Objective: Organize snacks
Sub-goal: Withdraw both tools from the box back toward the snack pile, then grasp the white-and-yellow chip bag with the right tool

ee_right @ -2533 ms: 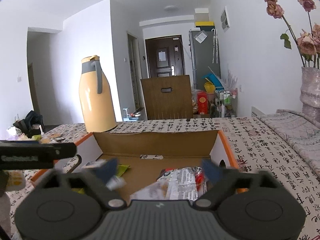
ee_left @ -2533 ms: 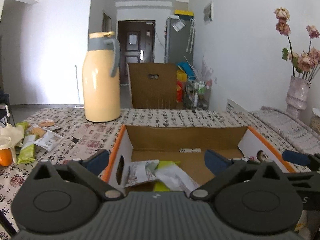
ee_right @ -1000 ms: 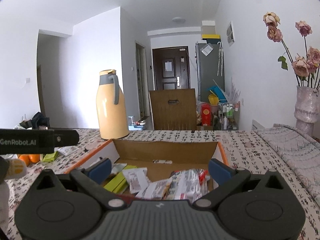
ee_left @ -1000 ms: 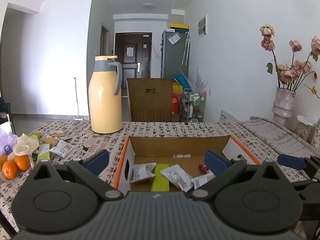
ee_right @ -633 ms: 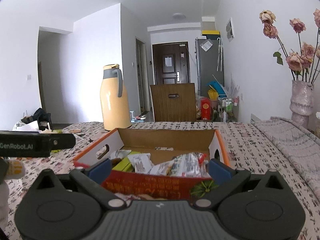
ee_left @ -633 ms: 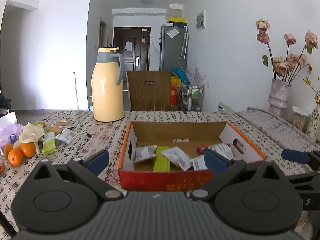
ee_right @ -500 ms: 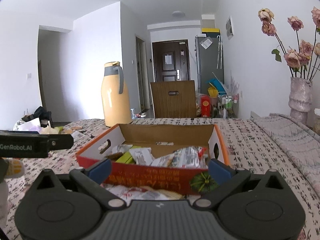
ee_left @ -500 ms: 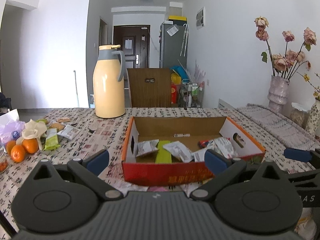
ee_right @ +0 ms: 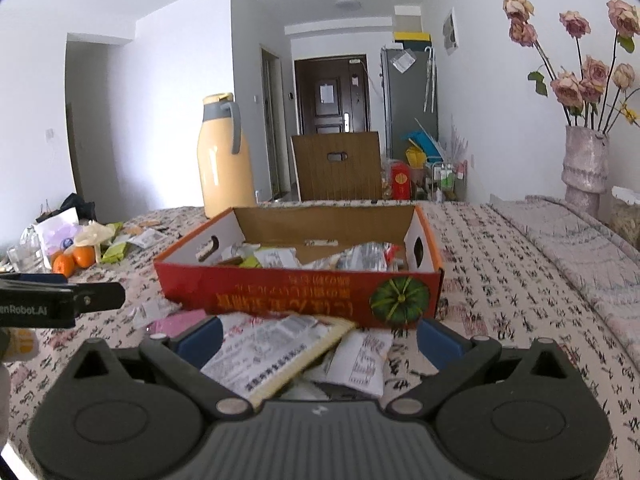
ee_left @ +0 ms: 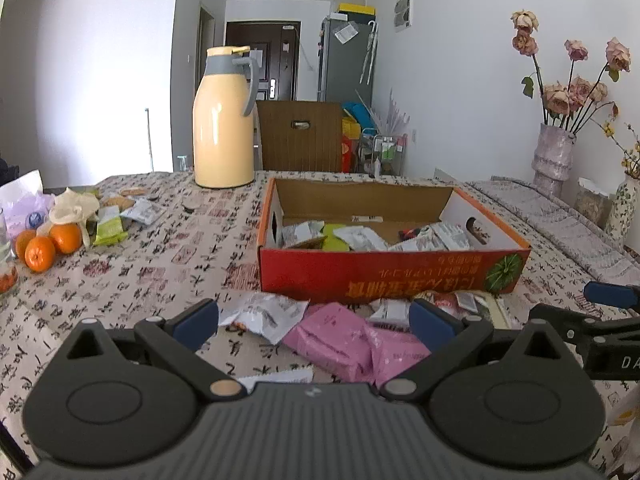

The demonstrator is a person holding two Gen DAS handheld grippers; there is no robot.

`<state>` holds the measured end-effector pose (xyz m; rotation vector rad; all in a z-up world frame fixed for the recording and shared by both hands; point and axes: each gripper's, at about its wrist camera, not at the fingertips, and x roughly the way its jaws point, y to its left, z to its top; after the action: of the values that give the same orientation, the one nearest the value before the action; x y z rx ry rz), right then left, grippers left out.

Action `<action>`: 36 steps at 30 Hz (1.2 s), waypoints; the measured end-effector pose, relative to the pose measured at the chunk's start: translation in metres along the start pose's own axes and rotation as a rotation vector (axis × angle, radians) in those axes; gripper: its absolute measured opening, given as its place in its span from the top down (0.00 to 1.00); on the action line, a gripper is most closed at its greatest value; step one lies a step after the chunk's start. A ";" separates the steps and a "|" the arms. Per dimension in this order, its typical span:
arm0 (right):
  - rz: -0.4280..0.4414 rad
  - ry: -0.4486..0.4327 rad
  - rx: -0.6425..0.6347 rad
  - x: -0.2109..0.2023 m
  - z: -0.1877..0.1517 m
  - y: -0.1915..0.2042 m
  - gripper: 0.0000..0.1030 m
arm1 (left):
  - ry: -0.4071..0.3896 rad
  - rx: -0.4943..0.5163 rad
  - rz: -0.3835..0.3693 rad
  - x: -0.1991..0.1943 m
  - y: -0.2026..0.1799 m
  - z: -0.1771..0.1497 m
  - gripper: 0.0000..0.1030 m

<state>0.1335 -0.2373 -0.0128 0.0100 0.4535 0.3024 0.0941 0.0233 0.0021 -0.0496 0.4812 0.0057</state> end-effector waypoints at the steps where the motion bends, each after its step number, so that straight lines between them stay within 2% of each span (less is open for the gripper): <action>1: 0.001 0.005 -0.001 0.000 -0.001 0.001 0.00 | 0.003 -0.001 0.002 0.000 0.001 -0.001 0.00; 5: 0.005 0.023 -0.010 0.007 0.001 0.010 0.00 | 0.004 -0.014 0.011 0.000 0.008 -0.002 0.00; 11: 0.014 0.097 -0.012 0.034 0.006 0.032 0.00 | 0.013 -0.036 0.022 0.004 0.019 -0.002 0.00; 19: -0.070 0.216 0.055 0.074 0.005 0.049 0.00 | 0.026 -0.068 0.014 0.008 0.033 -0.005 0.00; 23: -0.067 0.236 0.055 0.077 -0.005 0.052 0.01 | 0.038 -0.077 0.009 0.011 0.035 -0.007 0.00; 26: -0.055 0.239 0.060 0.074 -0.010 0.050 0.17 | 0.046 -0.074 -0.007 0.011 0.033 -0.009 0.00; 28: -0.059 0.241 0.052 0.071 -0.013 0.050 0.36 | 0.051 -0.073 -0.016 0.012 0.031 -0.011 0.00; 32: -0.046 0.226 0.062 0.064 -0.015 0.045 0.47 | 0.064 -0.068 -0.022 0.014 0.028 -0.015 0.00; 34: -0.035 0.205 0.062 0.058 -0.014 0.044 0.58 | 0.068 -0.068 -0.020 0.015 0.027 -0.015 0.00; 36: -0.021 0.182 0.065 0.053 -0.013 0.042 0.65 | 0.071 -0.068 -0.017 0.014 0.026 -0.016 0.00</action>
<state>0.1606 -0.1822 -0.0441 0.0409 0.6435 0.2689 0.0991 0.0486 -0.0197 -0.1210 0.5517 0.0042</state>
